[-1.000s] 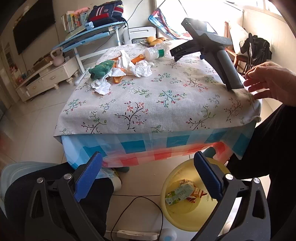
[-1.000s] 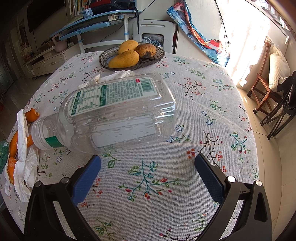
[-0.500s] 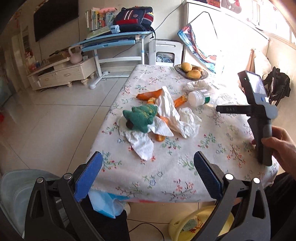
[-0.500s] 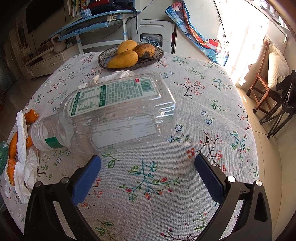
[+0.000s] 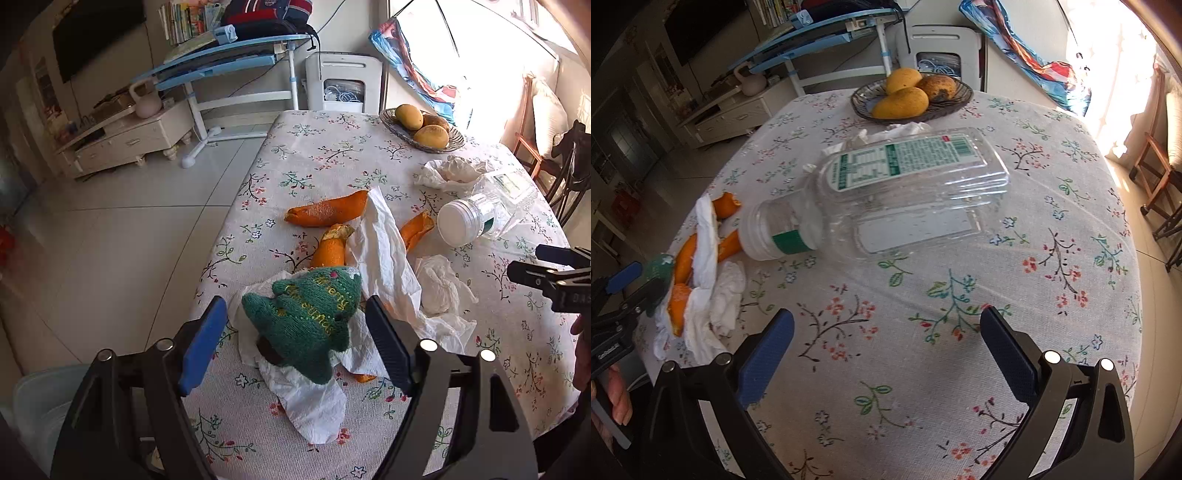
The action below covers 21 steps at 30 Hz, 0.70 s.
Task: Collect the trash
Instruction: 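Grasp the green plush tree with the left tool while the right tool grasps a white tissue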
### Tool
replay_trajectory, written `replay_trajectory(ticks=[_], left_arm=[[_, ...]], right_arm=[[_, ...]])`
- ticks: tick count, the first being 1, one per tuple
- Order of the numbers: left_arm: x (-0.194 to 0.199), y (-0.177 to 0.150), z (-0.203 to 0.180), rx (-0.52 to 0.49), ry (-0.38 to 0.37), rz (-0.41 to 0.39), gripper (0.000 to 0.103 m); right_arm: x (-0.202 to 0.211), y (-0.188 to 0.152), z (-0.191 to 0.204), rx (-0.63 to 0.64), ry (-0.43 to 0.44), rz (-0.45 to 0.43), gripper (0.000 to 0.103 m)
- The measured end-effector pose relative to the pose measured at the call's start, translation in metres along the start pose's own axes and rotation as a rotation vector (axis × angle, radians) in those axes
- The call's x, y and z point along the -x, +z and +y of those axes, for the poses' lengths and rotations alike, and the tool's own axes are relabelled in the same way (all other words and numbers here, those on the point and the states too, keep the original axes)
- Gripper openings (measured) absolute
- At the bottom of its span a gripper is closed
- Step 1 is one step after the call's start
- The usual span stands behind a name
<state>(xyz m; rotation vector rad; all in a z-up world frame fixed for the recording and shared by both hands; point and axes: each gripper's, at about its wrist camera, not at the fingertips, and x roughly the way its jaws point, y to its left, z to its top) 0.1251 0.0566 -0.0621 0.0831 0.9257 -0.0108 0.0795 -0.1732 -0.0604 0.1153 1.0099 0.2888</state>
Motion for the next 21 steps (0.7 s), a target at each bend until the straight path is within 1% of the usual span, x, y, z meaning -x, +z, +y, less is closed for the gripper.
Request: replay_trajectory(ticks=[2,3,4,5,8,9,10,11,12,13,16,17,18,19,20,21], left_arm=[[-0.003,0.001,0.006,0.035,-0.047,0.011,0.055],[-0.002,0.001,0.009,0.051,-0.067,0.004,0.05],[0.0,0.002,0.01,0.058,-0.085,-0.002,0.043],[0.0,0.002,0.012,0.064,-0.101,-0.002,0.032],[0.004,-0.002,0.013,0.088,-0.136,-0.013,0.029],[0.006,-0.003,0.014,0.093,-0.148,-0.018,0.024],[0.007,-0.003,0.014,0.096,-0.155,-0.024,0.022],[0.009,-0.004,0.015,0.1,-0.16,-0.032,0.01],[0.011,-0.004,0.015,0.103,-0.167,-0.036,0.005],[0.012,-0.005,0.016,0.109,-0.172,-0.041,0.005],[0.008,-0.006,0.019,0.125,-0.176,-0.026,0.005],[0.008,-0.006,0.021,0.13,-0.175,-0.021,0.005],[0.008,-0.006,0.023,0.136,-0.174,-0.022,0.007],[0.007,-0.006,0.023,0.135,-0.181,-0.017,0.012],[0.005,-0.006,0.024,0.131,-0.176,-0.008,0.036],[0.004,-0.006,0.023,0.13,-0.149,-0.004,0.065]], right_arm=[[0.008,-0.004,0.02,0.072,0.011,-0.024,0.097],[0.01,-0.005,0.028,0.098,0.036,-0.031,0.097],[0.012,-0.006,0.035,0.107,0.069,-0.042,0.097],[0.012,-0.005,0.04,0.107,0.09,-0.048,0.097],[0.006,-0.003,0.047,0.088,0.124,-0.051,0.097],[0.002,-0.002,0.049,0.084,0.131,-0.044,0.097],[-0.002,-0.001,0.052,0.083,0.137,-0.037,0.095],[-0.006,0.0,0.055,0.081,0.144,-0.03,0.091],[-0.009,0.001,0.059,0.078,0.157,-0.02,0.086],[-0.013,0.002,0.063,0.076,0.166,-0.01,0.076],[-0.024,0.005,0.075,0.081,0.151,0.014,0.068],[-0.029,0.006,0.077,0.08,0.151,0.03,0.064],[-0.031,0.006,0.079,0.081,0.144,0.026,0.064],[-0.031,0.007,0.08,0.085,0.135,0.025,0.064],[-0.031,0.008,0.08,0.087,0.134,0.022,0.061],[-0.031,0.008,0.079,0.087,0.138,0.023,0.059]])
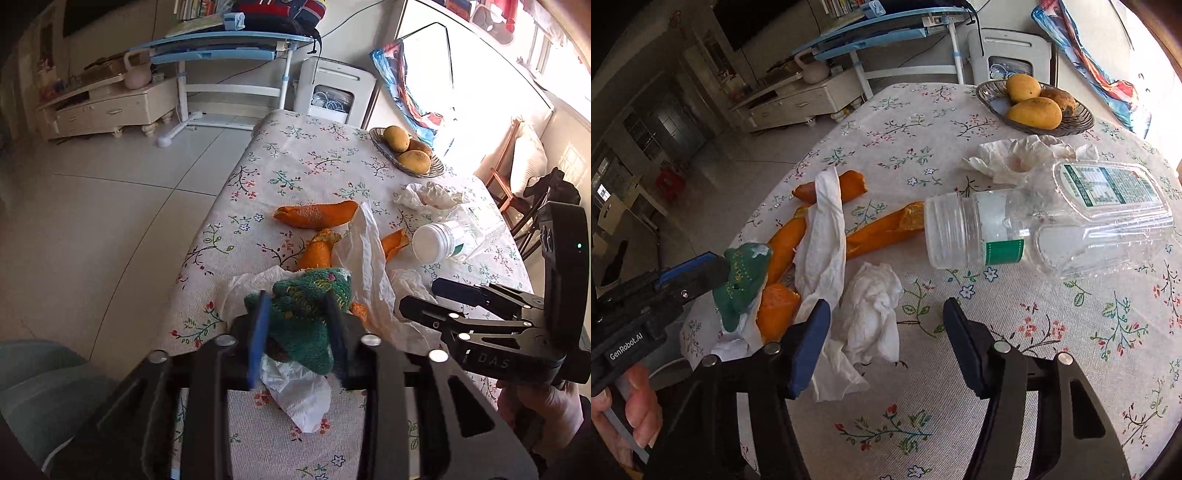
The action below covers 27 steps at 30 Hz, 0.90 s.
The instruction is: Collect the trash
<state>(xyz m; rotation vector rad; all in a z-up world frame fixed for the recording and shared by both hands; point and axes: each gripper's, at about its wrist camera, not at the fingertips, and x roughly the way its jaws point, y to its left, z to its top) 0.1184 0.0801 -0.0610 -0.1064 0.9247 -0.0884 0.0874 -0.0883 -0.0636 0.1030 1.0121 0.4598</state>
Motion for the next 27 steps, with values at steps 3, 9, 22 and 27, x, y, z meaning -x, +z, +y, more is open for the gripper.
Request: replay_trajectory(ticks=[3,9,22,27], left_arm=[[0.0,-0.001,-0.005,-0.039,0.036,-0.016,0.073],[-0.004,-0.004,-0.022,-0.131,0.079,-0.025,0.053],[0.008,0.0,-0.01,-0.068,-0.037,-0.056,0.002],[-0.001,-0.005,-0.007,-0.05,-0.008,-0.007,0.065]], right_arm=[[-0.001,0.001,-0.004,-0.001,0.011,0.0,0.039],[0.003,-0.006,-0.001,0.023,0.04,0.001,0.024],[0.027,-0.009,-0.019,-0.01,0.05,-0.058,0.019],[0.028,-0.01,-0.028,-0.038,0.066,-0.052,0.019]])
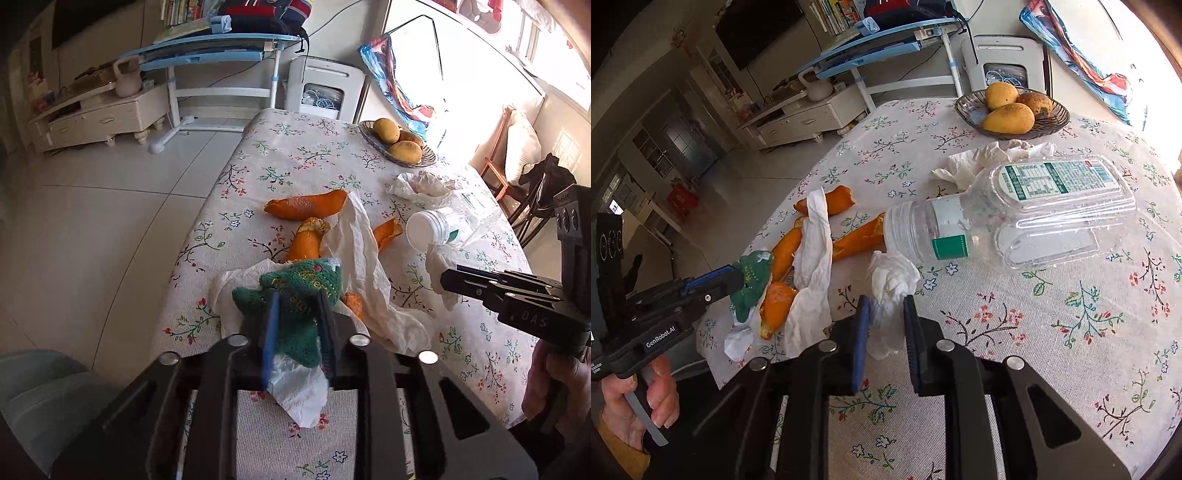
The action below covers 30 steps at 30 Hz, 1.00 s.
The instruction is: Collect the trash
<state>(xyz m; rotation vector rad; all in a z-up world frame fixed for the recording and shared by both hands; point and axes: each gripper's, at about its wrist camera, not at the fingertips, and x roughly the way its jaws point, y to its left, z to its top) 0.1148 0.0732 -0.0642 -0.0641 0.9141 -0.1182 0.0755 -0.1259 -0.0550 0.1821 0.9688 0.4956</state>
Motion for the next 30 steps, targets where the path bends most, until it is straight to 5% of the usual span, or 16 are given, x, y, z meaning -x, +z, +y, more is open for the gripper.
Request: replay_trajectory(ticks=[1,4,6,10,11,19,26,30], left_arm=[[-0.001,-0.002,0.0,-0.003,0.045,-0.001,0.077],[-0.005,-0.005,-0.006,-0.044,0.056,0.007,0.078],[-0.007,-0.007,-0.012,-0.077,0.06,0.013,0.057],[-0.002,-0.007,-0.013,-0.078,0.046,-0.014,0.041],[0.0,-0.006,-0.012,-0.075,0.042,-0.023,0.029],[0.011,-0.003,-0.01,-0.068,0.01,-0.068,0.015],[0.02,-0.002,-0.007,-0.05,-0.03,-0.1,0.013],[0.034,-0.001,-0.006,-0.042,-0.07,-0.158,0.001]], right_arm=[[0.0,-0.001,0.001,-0.004,0.002,0.001,0.019],[0.0,-0.001,0.002,-0.004,0.005,0.003,0.019],[-0.001,0.0,0.002,0.0,0.007,0.003,0.019],[0.0,-0.001,0.001,0.002,0.009,0.002,0.019],[0.0,-0.001,0.001,0.001,0.009,0.002,0.019],[0.002,-0.002,-0.002,-0.001,0.004,-0.001,0.019],[0.006,-0.005,-0.003,-0.001,0.005,-0.005,0.019],[0.008,-0.005,-0.005,-0.007,0.007,-0.007,0.019]])
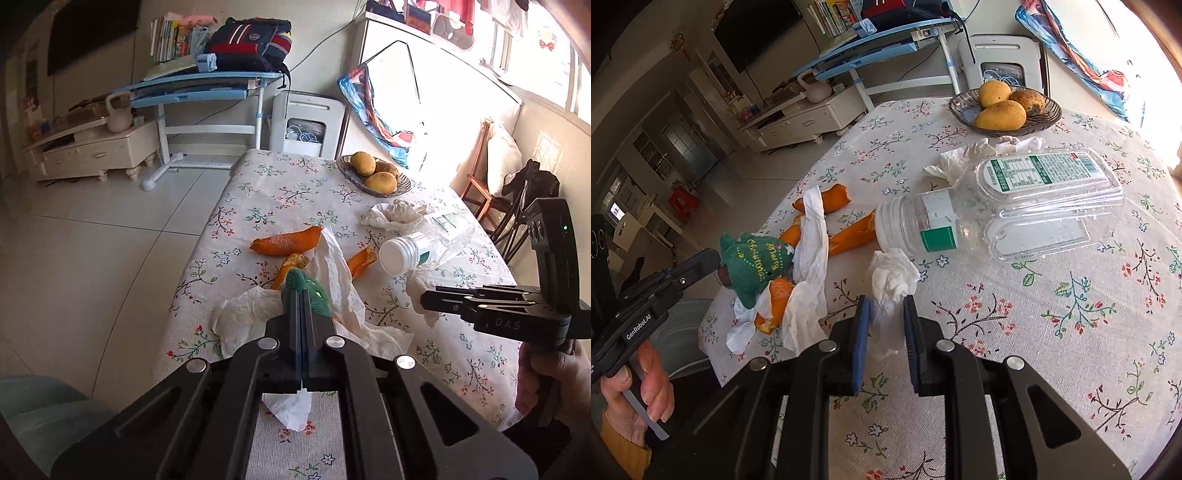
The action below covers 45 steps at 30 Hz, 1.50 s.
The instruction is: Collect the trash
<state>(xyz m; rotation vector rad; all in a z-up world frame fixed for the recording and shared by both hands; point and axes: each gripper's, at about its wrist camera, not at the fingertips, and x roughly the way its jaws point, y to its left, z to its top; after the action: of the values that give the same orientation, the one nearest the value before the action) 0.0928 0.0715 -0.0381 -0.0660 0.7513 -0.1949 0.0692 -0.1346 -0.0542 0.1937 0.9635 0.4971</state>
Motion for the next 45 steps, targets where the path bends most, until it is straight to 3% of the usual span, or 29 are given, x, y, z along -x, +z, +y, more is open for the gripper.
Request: replay_trajectory(ticks=[3,7,8,10,11,12,14,19,21,29,34,35,36,37,38,39,45], left_arm=[[0.003,0.002,0.005,0.026,-0.016,-0.01,0.001],[-0.016,-0.002,0.011,0.058,-0.015,0.087,0.002],[-0.022,-0.004,0.011,0.061,-0.017,0.119,0.007],[-0.023,-0.004,0.01,0.057,0.013,0.111,0.023],[-0.02,-0.004,0.008,0.046,0.037,0.093,0.047],[-0.019,-0.004,0.007,0.035,0.067,0.071,0.064],[-0.021,-0.004,0.004,0.004,0.094,0.062,0.067],[-0.038,-0.007,-0.003,-0.058,0.156,0.122,0.067],[-0.039,-0.007,-0.003,-0.049,0.135,0.125,0.046],[-0.024,-0.004,-0.001,-0.043,0.102,0.067,0.005],[-0.031,-0.007,-0.005,-0.058,0.068,0.118,0.007],[-0.035,-0.009,-0.005,-0.055,0.08,0.131,0.015],[-0.036,-0.01,-0.006,-0.058,0.095,0.138,0.034],[-0.036,-0.011,-0.007,-0.068,0.118,0.132,0.046],[-0.032,-0.01,-0.009,-0.079,0.143,0.111,0.065],[-0.028,-0.009,-0.01,-0.085,0.151,0.084,0.072],[-0.007,-0.008,-0.022,-0.134,0.085,0.0,0.074]], right_arm=[[0.002,0.0,-0.001,-0.003,0.002,-0.004,0.019],[0.002,-0.001,-0.002,-0.012,0.007,0.0,0.019],[0.001,-0.001,-0.003,-0.015,0.01,0.001,0.019],[0.001,-0.001,-0.003,-0.02,0.014,0.002,0.019],[0.002,-0.001,-0.003,-0.02,0.016,0.002,0.019],[0.002,-0.001,-0.003,-0.02,0.017,0.002,0.019],[0.001,0.0,-0.003,-0.018,0.017,0.004,0.019],[0.0,-0.001,-0.004,-0.015,0.019,0.009,0.019],[0.0,-0.001,-0.003,-0.013,0.02,0.009,0.019],[0.002,-0.001,-0.004,-0.013,0.022,0.002,0.02],[0.002,-0.002,-0.004,-0.013,0.023,0.006,0.019],[0.002,-0.002,-0.004,-0.013,0.023,0.006,0.019],[0.002,-0.002,-0.004,-0.013,0.023,0.006,0.019],[0.002,-0.002,-0.004,-0.013,0.023,0.006,0.019],[0.002,-0.002,-0.004,-0.013,0.023,0.006,0.019],[0.002,-0.002,-0.004,-0.013,0.023,0.006,0.019],[0.003,-0.002,-0.005,-0.016,0.023,0.005,0.019]])
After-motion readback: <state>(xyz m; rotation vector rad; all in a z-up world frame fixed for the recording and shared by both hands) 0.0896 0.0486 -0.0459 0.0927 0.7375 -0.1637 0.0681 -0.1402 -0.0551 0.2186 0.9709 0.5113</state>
